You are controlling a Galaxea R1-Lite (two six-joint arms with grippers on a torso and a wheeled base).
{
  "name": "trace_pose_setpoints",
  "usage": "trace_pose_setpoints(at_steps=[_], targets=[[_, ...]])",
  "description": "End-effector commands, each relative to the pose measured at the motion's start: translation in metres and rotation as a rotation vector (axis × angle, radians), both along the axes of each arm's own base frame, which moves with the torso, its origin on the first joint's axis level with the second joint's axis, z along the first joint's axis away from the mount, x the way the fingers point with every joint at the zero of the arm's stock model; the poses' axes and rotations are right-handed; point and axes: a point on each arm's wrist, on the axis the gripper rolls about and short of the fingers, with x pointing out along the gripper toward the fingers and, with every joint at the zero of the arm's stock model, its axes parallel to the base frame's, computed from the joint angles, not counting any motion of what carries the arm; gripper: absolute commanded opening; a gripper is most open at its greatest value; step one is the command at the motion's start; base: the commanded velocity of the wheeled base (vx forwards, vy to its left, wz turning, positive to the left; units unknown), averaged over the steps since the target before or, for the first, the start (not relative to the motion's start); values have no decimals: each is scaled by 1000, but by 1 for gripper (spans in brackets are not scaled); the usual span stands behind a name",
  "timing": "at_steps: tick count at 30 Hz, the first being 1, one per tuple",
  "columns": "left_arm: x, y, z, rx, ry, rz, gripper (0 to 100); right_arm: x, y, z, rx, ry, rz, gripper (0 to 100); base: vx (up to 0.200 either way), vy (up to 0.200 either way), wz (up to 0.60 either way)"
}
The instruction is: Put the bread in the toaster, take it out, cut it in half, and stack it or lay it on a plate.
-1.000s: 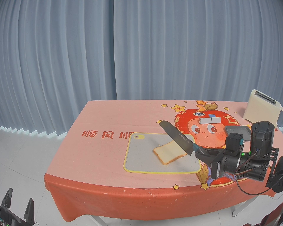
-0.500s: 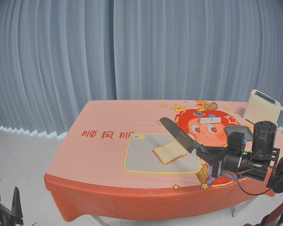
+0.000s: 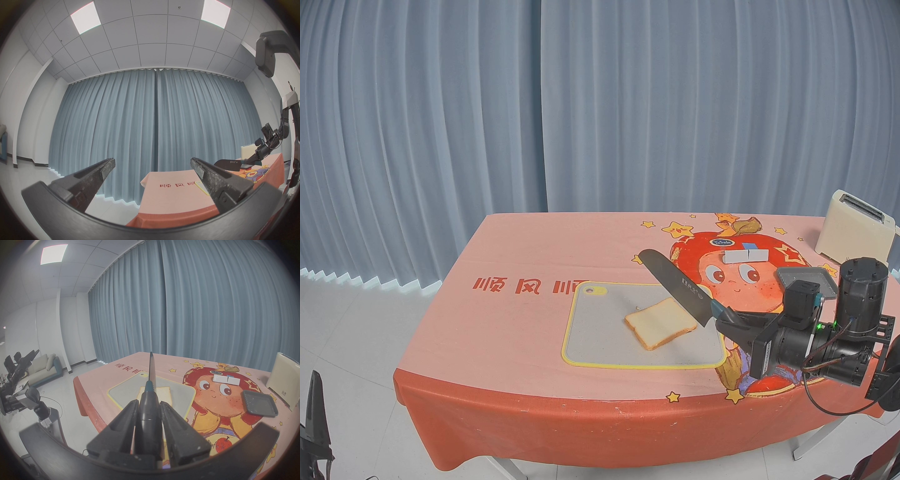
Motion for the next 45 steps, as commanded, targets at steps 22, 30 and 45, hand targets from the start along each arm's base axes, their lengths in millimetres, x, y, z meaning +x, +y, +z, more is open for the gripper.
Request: trace_pose_setpoints(at_steps=[22, 30, 45], targets=[[73, -5, 68, 56, 143, -178, 100, -2, 1, 6, 69, -55, -10, 0, 0, 0, 0], [112, -10, 83, 81, 228, -327, 100, 0, 3, 6, 65, -58, -21, 0, 0, 0, 0], [156, -21, 89, 55, 324, -525, 0, -3, 8, 3, 59, -45, 1, 0, 0, 0, 0]])
